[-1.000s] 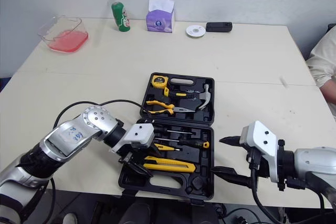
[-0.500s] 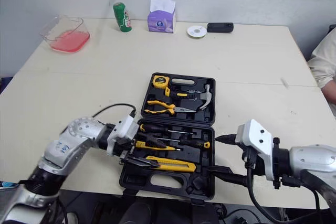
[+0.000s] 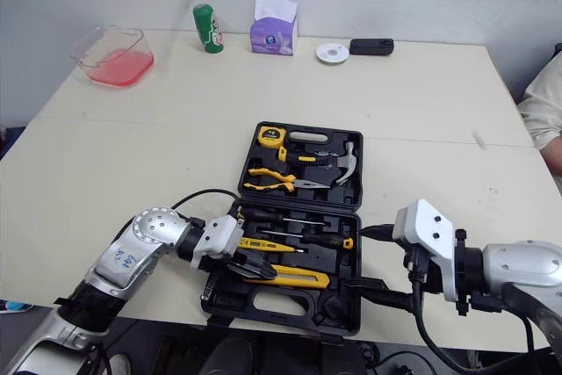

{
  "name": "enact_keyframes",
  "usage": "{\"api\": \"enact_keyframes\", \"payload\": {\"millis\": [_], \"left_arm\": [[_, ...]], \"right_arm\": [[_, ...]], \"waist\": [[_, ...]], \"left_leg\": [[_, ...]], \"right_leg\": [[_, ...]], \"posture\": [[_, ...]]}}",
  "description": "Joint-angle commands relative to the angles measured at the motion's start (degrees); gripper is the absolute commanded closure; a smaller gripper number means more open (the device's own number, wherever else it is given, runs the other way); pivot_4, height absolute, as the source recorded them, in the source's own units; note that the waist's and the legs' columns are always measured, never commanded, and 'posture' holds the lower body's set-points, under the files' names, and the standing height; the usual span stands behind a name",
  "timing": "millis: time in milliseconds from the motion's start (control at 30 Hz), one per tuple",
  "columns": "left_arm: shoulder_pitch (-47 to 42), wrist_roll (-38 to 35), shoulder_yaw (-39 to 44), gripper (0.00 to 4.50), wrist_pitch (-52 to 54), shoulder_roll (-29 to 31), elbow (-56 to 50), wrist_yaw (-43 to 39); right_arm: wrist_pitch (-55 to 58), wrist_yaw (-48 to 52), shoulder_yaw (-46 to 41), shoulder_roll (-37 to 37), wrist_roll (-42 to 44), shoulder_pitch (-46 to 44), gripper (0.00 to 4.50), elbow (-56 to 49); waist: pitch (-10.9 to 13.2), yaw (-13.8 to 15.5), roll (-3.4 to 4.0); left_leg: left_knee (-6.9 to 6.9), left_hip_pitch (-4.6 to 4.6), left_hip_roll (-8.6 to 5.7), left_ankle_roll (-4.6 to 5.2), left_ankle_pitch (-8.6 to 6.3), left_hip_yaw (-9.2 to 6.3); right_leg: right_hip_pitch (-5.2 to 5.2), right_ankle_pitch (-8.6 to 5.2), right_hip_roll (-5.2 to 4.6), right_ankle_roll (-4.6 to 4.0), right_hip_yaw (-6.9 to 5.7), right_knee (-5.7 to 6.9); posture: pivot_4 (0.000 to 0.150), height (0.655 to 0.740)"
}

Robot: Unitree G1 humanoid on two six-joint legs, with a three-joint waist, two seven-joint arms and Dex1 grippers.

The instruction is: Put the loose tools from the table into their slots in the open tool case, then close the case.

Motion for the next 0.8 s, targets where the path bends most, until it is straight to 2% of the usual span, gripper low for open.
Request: {"api": "enact_keyframes", "payload": {"millis": [33, 133, 333, 433, 467, 567, 600, 700, 800], "left_arm": [[0.8, 8.2, -4.6, 4.43, -1.5, 3.0, 0.7, 0.3], [0.3, 12.9, -7.3, 4.43, -2.8, 4.8, 1.4, 1.1], [-0.6, 13.8, -8.4, 4.43, -2.9, 5.2, 1.8, 1.7], [-1.1, 11.6, -5.8, 4.43, -0.9, 3.8, 1.5, 4.5], [-1.0, 7.3, -3.2, 4.43, 2.1, 3.8, -0.3, 4.2], [1.6, -10.0, 8.0, 3.57, 11.3, 5.7, -7.0, 1.0], [2.4, -14.1, 11.7, 3.15, 14.0, 6.1, -8.2, 1.4], [5.7, -15.8, 22.8, 1.82, 18.1, 7.3, -6.8, 9.9], [9.6, -16.0, 29.9, 0.51, 18.9, 10.2, -5.9, 11.8]], "right_arm": [[-1.7, -0.3, 0.5, 0.3, -0.7, -0.3, 0.00, -1.4], [-2.1, -0.5, 1.0, 0.3, -1.1, 0.0, 0.00, -1.4], [-2.4, -0.3, 1.1, 0.3, -1.4, 0.0, 0.00, -1.2], [-2.5, -0.2, 0.8, 0.3, -1.9, 0.4, 0.00, -0.8], [-2.5, -0.4, 0.3, 0.4, -2.2, 0.8, 0.00, -0.6], [-2.9, -1.3, -2.6, 2.4, -2.5, 3.1, 0.00, 1.2], [-3.5, -1.4, -3.8, 3.4, -2.7, 4.1, 0.00, 2.3], [-5.6, -0.9, -9.6, 5.4, -5.5, 7.5, 0.00, 7.7], [-6.5, 0.5, -15.3, 5.7, -6.5, 9.8, 0.00, 11.3]], "waist": [[0.0, 0.0, 0.06], [-0.2, 0.0, 0.11], [-0.6, 0.0, 0.41], [-0.6, 0.1, 0.47], [-0.6, 0.1, 0.47], [-0.5, -0.1, 0.31], [-0.4, -0.3, 0.21], [-0.4, 0.0, 0.23], [-0.4, 0.0, 0.25]], "left_leg": [[-0.01, 0.01, 0.00, 0.00, 0.00, 0.00], [-0.02, 0.07, 0.00, 0.00, 0.00, 0.00], [0.00, 0.17, 0.00, 0.03, -0.02, 0.01], [0.00, 0.17, -0.01, 0.04, -0.02, 0.01], [0.02, 0.17, -0.03, 0.05, -0.02, 0.00], [0.06, 0.11, -0.01, 0.08, -0.04, -0.01], [0.05, 0.05, 0.05, 0.07, -0.04, -0.02], [0.01, -0.01, 0.08, 0.06, -0.05, -0.08], [-0.02, 0.01, 0.01, 0.07, -0.06, -0.06]], "right_leg": [[0.00, 0.00, 0.00, 0.00, 0.00, 0.01], [0.06, 0.00, 0.01, 0.00, 0.01, 0.00], [0.15, 0.00, 0.01, 0.00, 0.05, 0.04], [0.17, 0.00, 0.03, 0.00, 0.06, 0.05], [0.18, 0.00, 0.03, 0.01, 0.05, 0.05], [0.12, 0.02, 0.01, 0.04, 0.08, 0.06], [0.05, 0.02, 0.01, 0.04, 0.10, 0.07], [-0.01, 0.02, -0.03, 0.00, 0.05, 0.01], [0.00, 0.03, -0.05, 0.01, 0.09, -0.06]], "posture": [[0.150, 0.7400], [0.150, 0.7400], [0.150, 0.7400], [0.150, 0.7400], [0.150, 0.7400], [0.150, 0.7400], [0.150, 0.7400], [0.150, 0.7400], [0.150, 0.7400]]}}
